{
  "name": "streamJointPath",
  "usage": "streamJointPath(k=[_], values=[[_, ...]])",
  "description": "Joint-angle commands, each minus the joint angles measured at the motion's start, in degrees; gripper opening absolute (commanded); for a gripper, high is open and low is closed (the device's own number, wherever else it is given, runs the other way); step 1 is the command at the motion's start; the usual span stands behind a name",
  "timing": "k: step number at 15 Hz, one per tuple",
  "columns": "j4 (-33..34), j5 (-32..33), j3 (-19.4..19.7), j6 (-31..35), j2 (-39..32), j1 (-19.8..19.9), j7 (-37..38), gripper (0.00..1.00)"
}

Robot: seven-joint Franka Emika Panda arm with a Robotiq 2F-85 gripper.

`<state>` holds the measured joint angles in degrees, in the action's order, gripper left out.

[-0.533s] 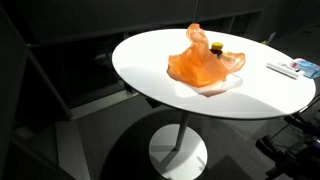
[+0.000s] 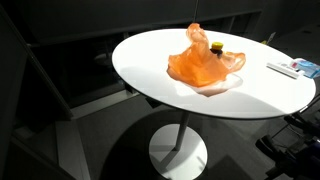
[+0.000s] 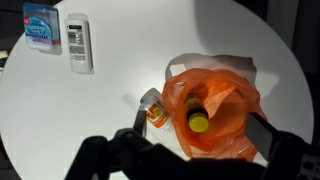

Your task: Pick up the white medicine bottle and put it in the orange plastic bag

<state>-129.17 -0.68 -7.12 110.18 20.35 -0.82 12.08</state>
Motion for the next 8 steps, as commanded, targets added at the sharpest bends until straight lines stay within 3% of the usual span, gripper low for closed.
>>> streamJointPath(k=[1,8], values=[[0.05,2.21,1.48,3.25,-1.83,-0.29,-3.94,1.00],[1.02,0.61,6.34,8.12,-8.83,-0.36,-20.36,1.00]])
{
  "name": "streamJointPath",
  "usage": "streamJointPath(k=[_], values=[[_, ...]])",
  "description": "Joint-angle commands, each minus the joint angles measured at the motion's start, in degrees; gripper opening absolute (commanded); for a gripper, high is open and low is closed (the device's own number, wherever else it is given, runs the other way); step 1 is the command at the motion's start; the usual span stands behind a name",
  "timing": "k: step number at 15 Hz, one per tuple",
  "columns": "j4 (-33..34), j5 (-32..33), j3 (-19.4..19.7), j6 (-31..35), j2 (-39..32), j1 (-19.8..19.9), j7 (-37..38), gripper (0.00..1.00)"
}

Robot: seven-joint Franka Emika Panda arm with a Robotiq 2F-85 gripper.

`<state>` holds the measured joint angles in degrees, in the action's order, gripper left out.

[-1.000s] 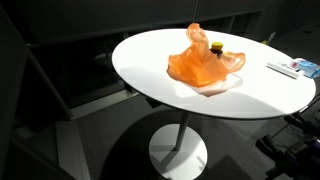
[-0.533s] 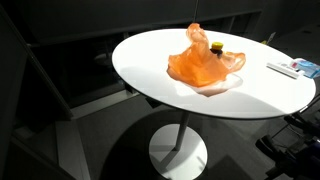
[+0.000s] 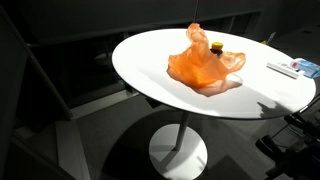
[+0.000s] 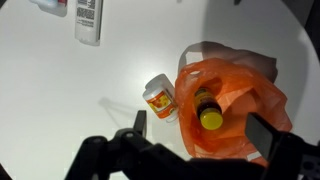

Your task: Pick up the white medicine bottle and put it in the orange plastic bag

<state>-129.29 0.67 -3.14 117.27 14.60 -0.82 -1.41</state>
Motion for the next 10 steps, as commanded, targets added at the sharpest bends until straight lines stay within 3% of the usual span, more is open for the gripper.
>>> streamJointPath(k=[1,6,10], values=[[1.31,-0.53,3.05,1.28,-4.34,-0.34,-10.12,1.00],[2.54,0.78,5.24,2.48,-11.08,0.31,-24.27,1.00],[3.42,2.69,5.05,2.68,-13.55,0.89,-26.13,1.00]])
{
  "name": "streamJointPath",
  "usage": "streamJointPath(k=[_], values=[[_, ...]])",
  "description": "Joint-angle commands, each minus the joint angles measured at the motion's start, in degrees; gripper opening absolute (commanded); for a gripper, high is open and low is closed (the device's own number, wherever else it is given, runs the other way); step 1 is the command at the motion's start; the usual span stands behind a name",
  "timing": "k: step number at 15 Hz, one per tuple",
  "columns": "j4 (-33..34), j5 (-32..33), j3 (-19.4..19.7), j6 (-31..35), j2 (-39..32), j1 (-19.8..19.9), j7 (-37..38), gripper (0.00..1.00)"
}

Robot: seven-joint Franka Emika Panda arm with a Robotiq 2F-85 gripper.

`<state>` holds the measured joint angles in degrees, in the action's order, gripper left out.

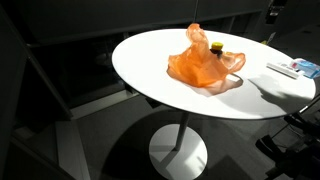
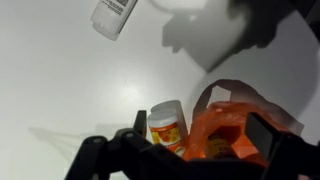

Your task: Pick up the white medicine bottle and put it in the orange plastic bag

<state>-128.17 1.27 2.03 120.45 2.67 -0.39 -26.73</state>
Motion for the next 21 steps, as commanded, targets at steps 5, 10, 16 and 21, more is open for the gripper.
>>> streamJointPath(k=[5,10,16,21], values=[[1.11,1.06,-0.35,-0.11,-1.38,0.44,-0.22,1.00],[-0.27,0.06,0.16,9.87,-4.53,1.24,-4.97,1.00],[-0.47,-7.73,-1.98,19.03,-11.32,2.48,-19.47,1.00],[1.23,-9.75,-4.34,21.33,-16.95,3.59,-26.94,1.00]])
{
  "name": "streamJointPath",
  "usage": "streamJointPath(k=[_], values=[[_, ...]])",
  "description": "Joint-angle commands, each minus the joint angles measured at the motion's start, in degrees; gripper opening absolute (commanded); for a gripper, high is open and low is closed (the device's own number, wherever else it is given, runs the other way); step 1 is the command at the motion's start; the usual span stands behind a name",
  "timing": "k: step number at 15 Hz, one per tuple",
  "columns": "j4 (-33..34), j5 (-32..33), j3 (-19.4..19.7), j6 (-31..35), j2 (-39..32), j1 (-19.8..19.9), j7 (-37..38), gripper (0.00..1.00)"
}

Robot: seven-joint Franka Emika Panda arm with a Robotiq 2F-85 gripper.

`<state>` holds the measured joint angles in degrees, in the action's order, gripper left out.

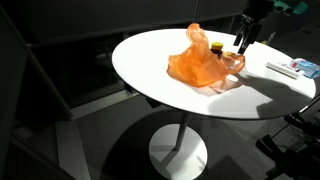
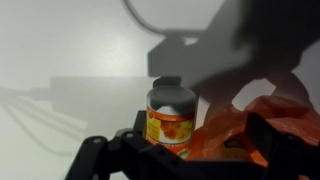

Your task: Pick up the white medicine bottle and put it in the orange plastic bag

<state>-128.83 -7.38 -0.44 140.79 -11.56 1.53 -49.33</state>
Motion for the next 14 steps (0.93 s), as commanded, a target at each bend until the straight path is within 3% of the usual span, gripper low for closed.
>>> streamJointPath(k=[1,14], values=[[2.22,-0.55,-2.12,1.35,-3.53,1.84,-4.78,1.00],[6.37,1.02,-2.58,2.61,-8.44,4.34,-5.09,1.00]])
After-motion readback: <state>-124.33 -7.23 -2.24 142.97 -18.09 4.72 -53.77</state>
